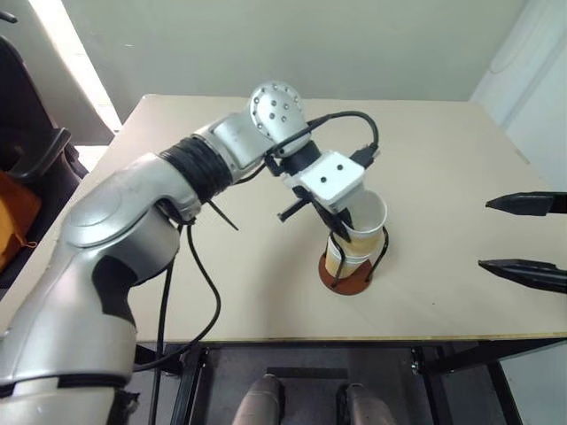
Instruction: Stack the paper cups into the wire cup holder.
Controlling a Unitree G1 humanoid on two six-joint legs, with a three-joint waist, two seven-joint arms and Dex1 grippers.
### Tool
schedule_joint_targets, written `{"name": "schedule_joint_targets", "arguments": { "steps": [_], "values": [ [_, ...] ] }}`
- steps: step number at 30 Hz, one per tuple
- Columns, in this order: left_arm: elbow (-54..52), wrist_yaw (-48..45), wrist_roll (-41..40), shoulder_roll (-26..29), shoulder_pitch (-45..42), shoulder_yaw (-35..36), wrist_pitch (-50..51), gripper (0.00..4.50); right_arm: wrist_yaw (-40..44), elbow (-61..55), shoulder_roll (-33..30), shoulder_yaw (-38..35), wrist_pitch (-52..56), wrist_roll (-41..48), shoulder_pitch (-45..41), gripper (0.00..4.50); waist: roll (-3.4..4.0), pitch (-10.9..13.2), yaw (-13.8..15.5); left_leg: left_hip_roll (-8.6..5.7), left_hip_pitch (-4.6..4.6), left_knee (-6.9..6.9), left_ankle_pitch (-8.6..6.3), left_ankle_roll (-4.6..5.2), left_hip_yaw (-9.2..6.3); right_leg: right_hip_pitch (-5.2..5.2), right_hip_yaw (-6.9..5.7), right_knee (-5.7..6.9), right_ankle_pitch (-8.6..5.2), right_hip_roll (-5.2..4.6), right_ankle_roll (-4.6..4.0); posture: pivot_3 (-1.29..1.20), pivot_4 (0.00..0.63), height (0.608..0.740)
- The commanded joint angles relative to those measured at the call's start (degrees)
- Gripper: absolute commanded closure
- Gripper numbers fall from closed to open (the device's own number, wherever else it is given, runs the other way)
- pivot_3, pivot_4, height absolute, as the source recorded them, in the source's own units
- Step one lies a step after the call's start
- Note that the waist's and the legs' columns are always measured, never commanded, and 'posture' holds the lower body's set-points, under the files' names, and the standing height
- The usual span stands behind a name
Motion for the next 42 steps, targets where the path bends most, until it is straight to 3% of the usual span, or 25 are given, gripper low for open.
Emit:
{"name": "schedule_joint_targets", "arguments": {
  "steps": [1, 4, 10, 16, 22, 27, 32, 38, 42],
  "values": [
    [0.69, -2.1, 0.72, -0.14, -1.88, 2.23, -1.25, 4.47, -0.88, -0.95, -0.52, -3.15, -0.28, 0.73, 0.1, 0.0, 0.0, 0.0, 0.03, 0.01, 0.02, 0.0, 0.0, 0.0, 0.0, 0.01, 0.01, 0.0, 0.0, 0.0, 0.0, 0.0, 0.15, 0.74],
    [0.62, -2.1, 0.83, -0.12, -2.03, 1.69, -1.35, 3.87, -1.36, -1.06, -0.36, -2.8, -0.62, 0.59, 0.27, 0.0, 0.01, 0.0, 0.05, 0.02, 0.03, -0.01, 0.0, 0.0, 0.01, 0.02, 0.01, 0.02, -0.02, 0.04, 0.03, 0.0, 0.15, 0.74],
    [1.32, -2.1, 1.57, -0.4, -1.75, 2.26, -2.3, 1.78, -1.88, -0.96, -0.52, -1.95, -1.25, 0.31, 0.24, 0.0, 0.01, 0.0, 0.09, -0.03, 0.03, 0.02, 0.01, -0.02, 0.01, 0.06, 0.02, -0.01, -0.05, 0.03, 0.08, 0.0, 0.15, 0.74],
    [3.3, -2.1, 1.81, 0.32, -0.61, 5.98, -0.63, 1.78, -1.89, 0.77, -1.18, 2.47, -4.07, -0.19, -0.95, 0.0, 0.0, 0.0, 0.1, -0.03, 0.04, 0.01, 0.03, -0.05, 0.02, 0.07, 0.02, 0.0, -0.07, 0.03, 0.11, 0.0, 0.15, 0.74],
    [2.48, -2.1, -2.25, 7.26, 5.29, 16.95, 13.68, 1.78, -1.87, 6.99, -2.5, 12.46, -9.52, -2.32, -5.77, 0.0, 0.1, -0.06, -0.34, -0.03, 0.13, 0.0, 0.27, -0.44, 0.1, 0.09, 0.05, 0.03, -0.14, 0.08, 0.2, 0.0, 0.15, 0.74],
    [-2.63, -1.0, -3.15, 23.2, 17.39, 31.41, 28.4, 1.78, -0.04, 14.12, -3.34, 20.53, -14.14, -5.14, -11.05, 0.0, 0.2, -0.12, -1.53, 0.07, 0.36, -0.1, 0.47, -0.67, 0.2, 0.07, 0.16, 0.09, -0.26, 0.19, 0.17, 0.0, 0.15, 0.74],
    [-9.84, 5.44, -5.31, 35.01, 33.45, 49.07, 41.37, 1.78, 1.92, 20.75, -2.97, 25.19, -17.74, -7.69, -14.85, 0.0, 0.21, -0.13, -1.38, -0.02, 0.31, -0.19, 0.48, -0.69, 0.06, -0.04, 0.11, 0.12, -0.39, 0.25, -0.03, 0.0, 0.15, 0.74],
    [-20.17, 7.52, -5.76, 44.31, 54.99, 65.81, 49.08, 1.78, 4.57, 26.0, -2.17, 30.67, -20.24, -9.92, -19.18, 0.0, 0.13, -0.14, -0.93, -0.04, 0.37, -0.2, 0.47, -0.7, -0.08, -0.01, 0.07, 0.42, -0.87, 0.15, -0.86, 0.0, 0.15, 0.74],
    [-23.0, 6.97, -4.69, 47.17, 63.32, 74.65, 51.18, 1.78, 6.56, 28.38, -1.04, 32.23, -20.31, -9.19, -22.22, 0.0, 0.06, -0.15, -1.06, -0.04, 0.52, -0.22, 0.45, -0.68, -0.1, -0.08, 0.06, 0.88, -1.02, 0.14, -1.17, 0.0, 0.15, 0.74]
  ]
}}
